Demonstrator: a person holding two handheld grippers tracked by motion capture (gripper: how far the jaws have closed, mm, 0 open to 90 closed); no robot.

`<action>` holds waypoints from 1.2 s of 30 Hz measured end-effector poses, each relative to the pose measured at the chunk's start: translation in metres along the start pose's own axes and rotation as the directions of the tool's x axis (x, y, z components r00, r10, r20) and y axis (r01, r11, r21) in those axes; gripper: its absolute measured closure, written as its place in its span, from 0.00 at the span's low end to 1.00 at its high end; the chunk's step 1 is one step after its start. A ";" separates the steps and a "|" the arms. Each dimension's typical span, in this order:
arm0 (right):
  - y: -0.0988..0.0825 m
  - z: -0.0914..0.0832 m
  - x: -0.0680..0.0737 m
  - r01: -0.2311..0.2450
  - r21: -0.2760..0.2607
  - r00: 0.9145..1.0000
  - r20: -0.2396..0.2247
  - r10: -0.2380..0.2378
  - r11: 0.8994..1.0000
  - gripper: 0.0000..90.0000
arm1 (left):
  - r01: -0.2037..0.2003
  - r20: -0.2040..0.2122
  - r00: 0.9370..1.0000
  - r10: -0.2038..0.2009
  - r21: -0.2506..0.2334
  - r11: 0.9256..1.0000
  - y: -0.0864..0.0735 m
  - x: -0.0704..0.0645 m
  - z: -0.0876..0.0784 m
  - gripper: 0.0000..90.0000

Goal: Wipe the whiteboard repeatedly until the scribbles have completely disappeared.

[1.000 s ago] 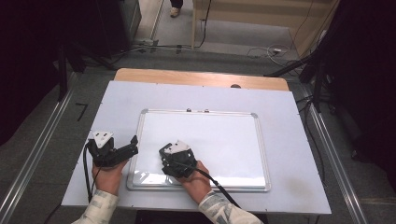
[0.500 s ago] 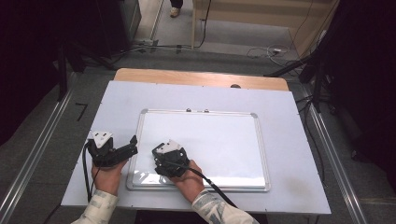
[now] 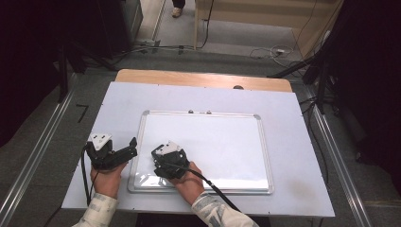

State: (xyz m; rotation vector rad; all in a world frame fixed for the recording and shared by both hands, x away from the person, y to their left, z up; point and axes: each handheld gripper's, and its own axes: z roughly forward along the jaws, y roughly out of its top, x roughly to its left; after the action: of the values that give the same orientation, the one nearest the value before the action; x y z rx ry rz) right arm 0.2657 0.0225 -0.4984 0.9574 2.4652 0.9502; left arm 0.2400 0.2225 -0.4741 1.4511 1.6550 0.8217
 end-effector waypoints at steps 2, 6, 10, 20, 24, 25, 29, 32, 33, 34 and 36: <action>0.000 0.000 0.000 0.002 0.001 1.000 -0.001 -0.002 1.000 0.43 | 0.000 -0.001 1.000 0.000 0.004 1.000 0.000 0.000 0.000 0.04; -0.001 -0.001 -0.001 0.007 0.004 1.000 0.001 -0.007 1.000 0.43 | -0.002 0.000 1.000 0.002 0.004 1.000 -0.001 0.000 -0.001 0.04; -0.002 -0.001 -0.001 0.005 0.004 1.000 0.001 -0.005 1.000 0.43 | -0.002 -0.002 1.000 0.002 0.005 1.000 -0.001 0.000 -0.001 0.04; -0.004 -0.004 -0.004 0.009 0.007 1.000 -0.005 -0.009 1.000 0.43 | 0.004 -0.002 1.000 -0.004 0.001 1.000 -0.001 0.001 -0.002 0.04; -0.006 -0.006 -0.006 0.008 0.007 1.000 -0.004 -0.008 1.000 0.43 | 0.005 -0.003 1.000 -0.005 -0.001 1.000 -0.001 0.002 -0.002 0.04; -0.006 -0.006 -0.007 0.009 0.006 1.000 -0.004 -0.009 1.000 0.43 | 0.005 -0.004 1.000 -0.005 0.000 1.000 -0.001 0.002 -0.002 0.04; -0.008 -0.007 -0.009 0.007 0.007 1.000 -0.004 -0.007 1.000 0.43 | 0.002 -0.003 1.000 -0.002 0.002 1.000 -0.001 0.002 -0.003 0.04; -0.010 -0.009 -0.011 0.001 0.005 1.000 0.000 -0.001 1.000 0.43 | 0.002 -0.003 1.000 -0.002 0.001 1.000 -0.001 0.002 -0.003 0.04; -0.011 -0.009 -0.012 -0.002 0.005 1.000 0.003 0.002 1.000 0.43 | 0.003 -0.004 1.000 -0.003 0.001 1.000 -0.001 0.002 -0.003 0.04; -0.011 -0.010 -0.013 0.000 0.004 1.000 0.003 0.000 1.000 0.43 | 0.003 -0.004 1.000 -0.003 0.000 1.000 -0.001 0.002 -0.003 0.04; -0.013 -0.012 -0.015 -0.006 0.004 1.000 0.001 0.006 1.000 0.43 | 0.005 -0.005 1.000 -0.005 -0.001 1.000 -0.001 0.002 -0.004 0.04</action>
State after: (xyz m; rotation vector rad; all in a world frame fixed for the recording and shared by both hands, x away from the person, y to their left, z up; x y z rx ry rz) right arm 0.2645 -0.0007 -0.4982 0.9668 2.4659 0.9460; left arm 0.2363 0.2246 -0.4735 1.4444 1.6608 0.8236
